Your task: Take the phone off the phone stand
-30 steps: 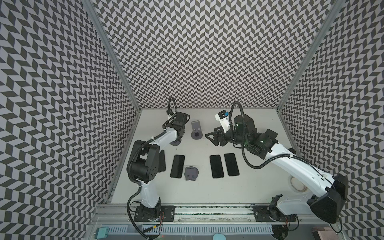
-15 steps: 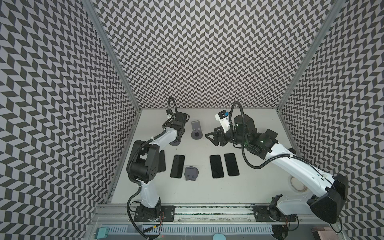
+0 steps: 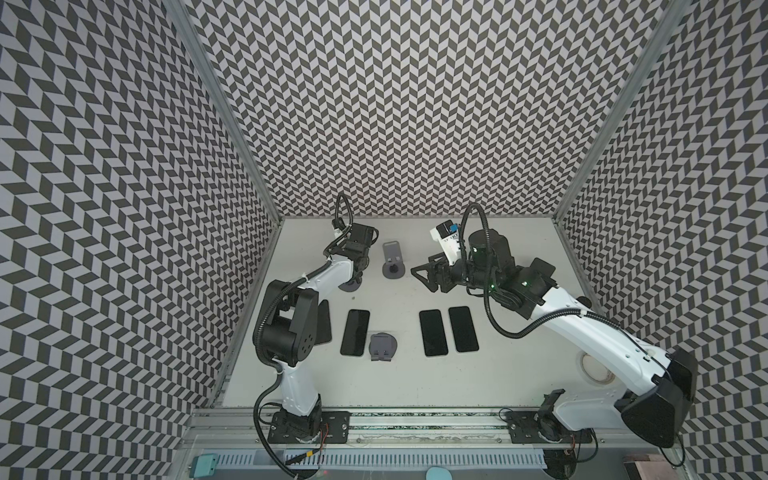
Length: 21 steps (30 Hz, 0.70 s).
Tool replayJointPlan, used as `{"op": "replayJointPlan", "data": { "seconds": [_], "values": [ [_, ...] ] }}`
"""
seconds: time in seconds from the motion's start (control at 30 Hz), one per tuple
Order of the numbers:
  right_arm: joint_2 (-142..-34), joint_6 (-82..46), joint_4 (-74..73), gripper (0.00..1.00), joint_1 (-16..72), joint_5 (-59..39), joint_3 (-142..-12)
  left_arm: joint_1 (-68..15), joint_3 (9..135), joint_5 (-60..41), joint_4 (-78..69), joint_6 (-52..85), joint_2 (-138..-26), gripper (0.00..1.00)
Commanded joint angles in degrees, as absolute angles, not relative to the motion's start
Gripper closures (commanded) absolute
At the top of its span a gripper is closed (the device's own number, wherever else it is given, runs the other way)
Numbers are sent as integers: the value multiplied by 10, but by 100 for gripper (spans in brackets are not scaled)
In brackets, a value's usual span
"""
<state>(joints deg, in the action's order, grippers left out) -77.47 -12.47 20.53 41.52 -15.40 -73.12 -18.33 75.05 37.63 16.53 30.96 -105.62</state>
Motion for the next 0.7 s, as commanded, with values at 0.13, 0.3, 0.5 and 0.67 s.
{"op": "replayJointPlan", "data": {
  "seconds": [0.13,0.3,0.5,0.67],
  "values": [
    [-755,-125,181,28,418,-152,-732,-178,738,375,148,319,-1024,30],
    [-755,-127,182,28,419,-149,-732,-178,731,371,138,317,-1013,32],
    [-756,-131,182,28,418,-150,-736,-177,725,367,131,317,-1004,32],
    [-755,-130,185,28,419,-149,-737,-177,718,364,116,310,-996,32]
  ]
}}
